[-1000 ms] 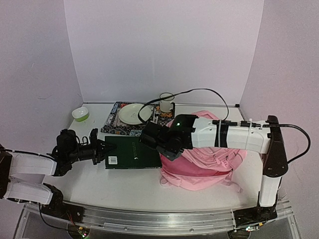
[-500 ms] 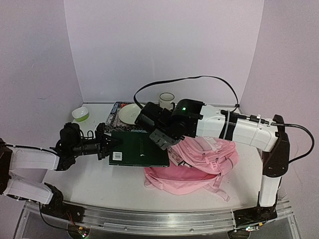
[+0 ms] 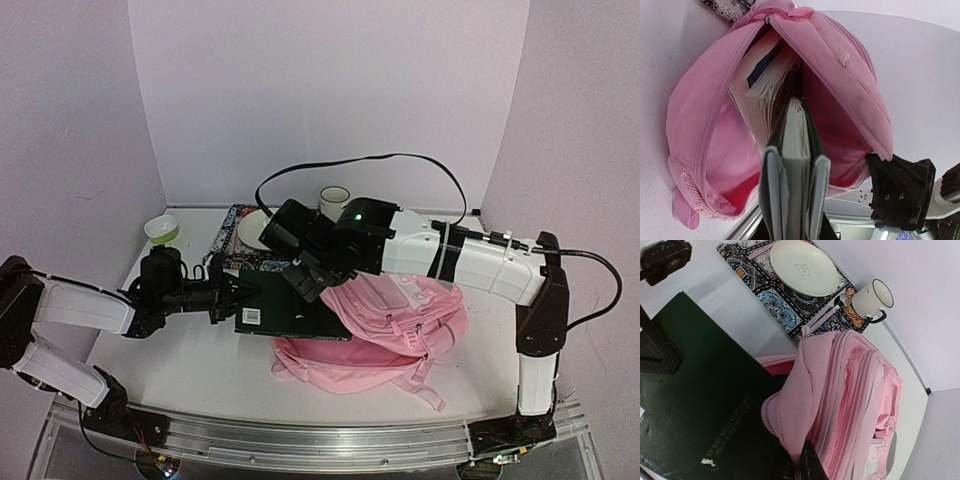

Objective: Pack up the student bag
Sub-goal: Place the book in the largest pocket of the bag.

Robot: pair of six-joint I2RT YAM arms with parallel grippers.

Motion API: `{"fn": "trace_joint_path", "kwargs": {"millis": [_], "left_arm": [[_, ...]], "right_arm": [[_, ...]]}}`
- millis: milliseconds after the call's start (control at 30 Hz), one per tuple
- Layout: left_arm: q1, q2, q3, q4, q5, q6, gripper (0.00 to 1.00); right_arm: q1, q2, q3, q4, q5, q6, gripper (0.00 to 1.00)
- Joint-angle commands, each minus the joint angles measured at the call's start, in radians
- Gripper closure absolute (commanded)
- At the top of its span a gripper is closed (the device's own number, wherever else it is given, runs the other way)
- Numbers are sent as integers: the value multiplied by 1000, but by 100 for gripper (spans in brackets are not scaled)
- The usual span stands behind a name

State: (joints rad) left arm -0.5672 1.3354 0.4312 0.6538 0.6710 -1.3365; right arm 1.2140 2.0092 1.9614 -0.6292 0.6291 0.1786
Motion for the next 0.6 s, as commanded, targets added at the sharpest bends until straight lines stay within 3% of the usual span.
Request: {"fn": "trace_joint_path", "kwargs": {"millis": [0, 400, 567], "left_arm": [[-5, 17, 102, 122, -130, -33, 100], [-167, 178, 209, 195, -472, 16, 100], [-240, 268, 207, 320, -594, 14, 100]], "right_arm": [[21, 1, 66, 122, -56, 24, 100], [28, 56, 144, 172, -224, 48, 100], [30, 79, 166, 174, -243, 41, 99]]}}
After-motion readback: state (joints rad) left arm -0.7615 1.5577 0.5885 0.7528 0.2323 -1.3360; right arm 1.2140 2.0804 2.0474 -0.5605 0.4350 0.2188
